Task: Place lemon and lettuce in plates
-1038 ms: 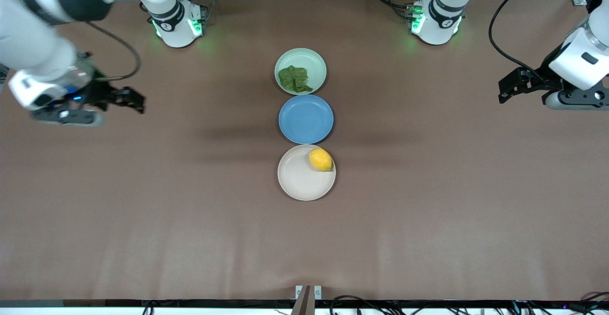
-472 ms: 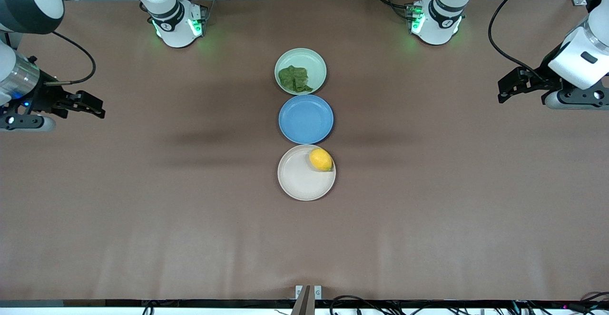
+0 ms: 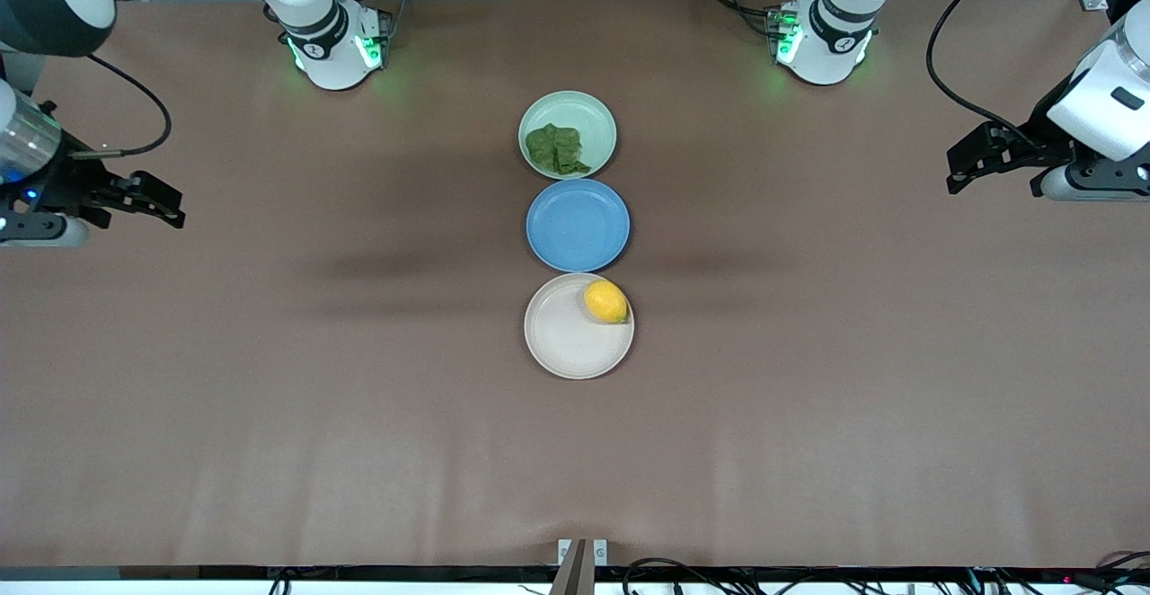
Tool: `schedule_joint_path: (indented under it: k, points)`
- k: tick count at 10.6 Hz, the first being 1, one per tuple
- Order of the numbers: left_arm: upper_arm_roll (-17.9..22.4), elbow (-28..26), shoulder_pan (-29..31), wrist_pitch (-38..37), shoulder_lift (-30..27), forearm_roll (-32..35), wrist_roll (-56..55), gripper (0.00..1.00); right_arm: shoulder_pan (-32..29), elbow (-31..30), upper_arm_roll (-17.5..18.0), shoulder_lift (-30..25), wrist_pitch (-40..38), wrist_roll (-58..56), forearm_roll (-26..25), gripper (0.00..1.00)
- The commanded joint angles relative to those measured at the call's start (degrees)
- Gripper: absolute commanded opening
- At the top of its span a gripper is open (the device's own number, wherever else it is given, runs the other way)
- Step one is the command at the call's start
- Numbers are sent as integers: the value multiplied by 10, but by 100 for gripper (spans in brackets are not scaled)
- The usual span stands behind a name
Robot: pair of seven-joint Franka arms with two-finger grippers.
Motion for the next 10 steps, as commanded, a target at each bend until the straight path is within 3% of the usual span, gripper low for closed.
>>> schedule_joint_path:
  k: [1,10]
  points:
    - [3,11,2,-10,4,-13,13,100,11,69,-8,-6,-57,-3,-6,100]
    - [3,12,2,-10,4,-13,13,100,15,73,2,-20,-83,-1,1,100]
